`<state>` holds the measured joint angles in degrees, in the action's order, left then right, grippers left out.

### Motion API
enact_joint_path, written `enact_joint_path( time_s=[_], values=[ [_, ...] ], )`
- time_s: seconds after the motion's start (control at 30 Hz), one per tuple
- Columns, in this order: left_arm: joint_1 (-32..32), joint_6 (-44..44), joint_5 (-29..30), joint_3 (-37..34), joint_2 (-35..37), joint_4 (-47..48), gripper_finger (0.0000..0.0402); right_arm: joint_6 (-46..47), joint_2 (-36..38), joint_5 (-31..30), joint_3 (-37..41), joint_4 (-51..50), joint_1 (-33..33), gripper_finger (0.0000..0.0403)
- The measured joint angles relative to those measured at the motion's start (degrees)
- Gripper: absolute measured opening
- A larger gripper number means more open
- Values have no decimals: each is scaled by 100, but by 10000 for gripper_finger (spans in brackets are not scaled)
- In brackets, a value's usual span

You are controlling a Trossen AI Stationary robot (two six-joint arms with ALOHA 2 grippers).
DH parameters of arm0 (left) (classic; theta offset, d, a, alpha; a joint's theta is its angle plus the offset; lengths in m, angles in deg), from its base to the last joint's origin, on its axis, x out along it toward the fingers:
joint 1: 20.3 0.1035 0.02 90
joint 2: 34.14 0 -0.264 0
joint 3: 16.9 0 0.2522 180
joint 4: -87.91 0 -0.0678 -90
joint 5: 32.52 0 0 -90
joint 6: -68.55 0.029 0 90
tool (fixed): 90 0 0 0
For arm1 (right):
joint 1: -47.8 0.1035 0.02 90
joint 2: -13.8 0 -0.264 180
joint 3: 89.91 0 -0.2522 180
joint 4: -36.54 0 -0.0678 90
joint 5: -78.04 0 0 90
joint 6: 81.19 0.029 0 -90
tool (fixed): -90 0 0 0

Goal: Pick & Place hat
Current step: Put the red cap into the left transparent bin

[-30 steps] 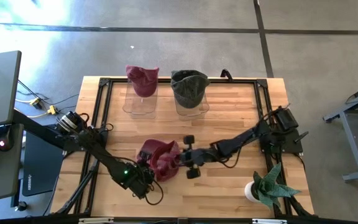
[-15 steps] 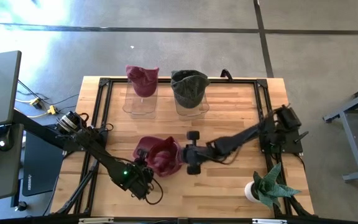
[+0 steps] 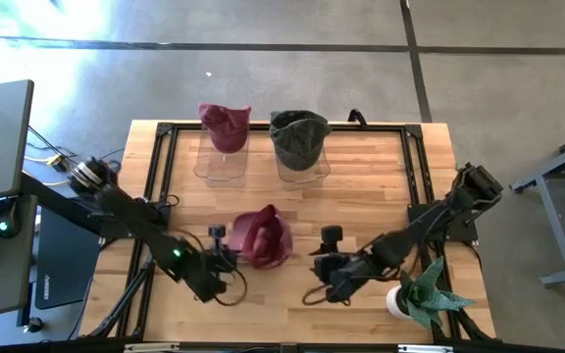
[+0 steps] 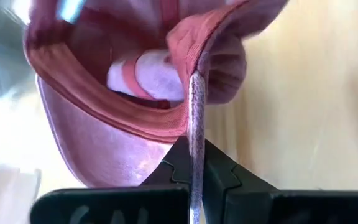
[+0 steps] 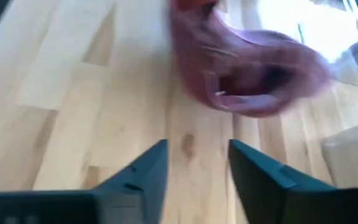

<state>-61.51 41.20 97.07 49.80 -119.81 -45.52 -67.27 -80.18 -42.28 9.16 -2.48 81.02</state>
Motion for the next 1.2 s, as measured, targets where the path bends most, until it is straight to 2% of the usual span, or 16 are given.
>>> enact_joint_path(
  time_s=[0.1, 0.23, 0.37, 0.47, 0.53, 0.7, 0.97, 1.1, 1.2],
  values=[
    [5, -34, 442, -755, 808, -1309, 0, -424, -32, 22, 325, 691, 168, 211],
    [191, -9, 584, -1641, 1699, -3130, 0, -1224, -52, -230, 978, 2374, 266, 230],
    [234, 484, 167, -2237, 2263, -4416, 0, -2211, -50, -650, 1546, 4136, 104, 227],
    [260, 751, -143, -2424, 2336, -4850, 0, -3036, -50, -1216, 1801, 5238, -84, 221],
    [260, 784, -236, -2458, 2335, -4974, 0, -3586, -50, -1339, 1869, 5644, -202, 221],
    [258, 796, -505, -2458, 2235, -5023, 0, -4321, -50, -946, 1699, 5706, -468, 228],
    [260, 807, -566, -2458, 2171, -5086, 0, -4600, -48, -135, 1341, 4637, -766, 260],
    [260, 956, -565, -2458, 2171, -5258, 0, -5363, -264, -304, 1343, 4637, -776, 259],
    [260, 1059, -606, -2458, 2171, -5371, 0, -5830, -598, -906, 1343, 5291, -774, 255]
  ],
)
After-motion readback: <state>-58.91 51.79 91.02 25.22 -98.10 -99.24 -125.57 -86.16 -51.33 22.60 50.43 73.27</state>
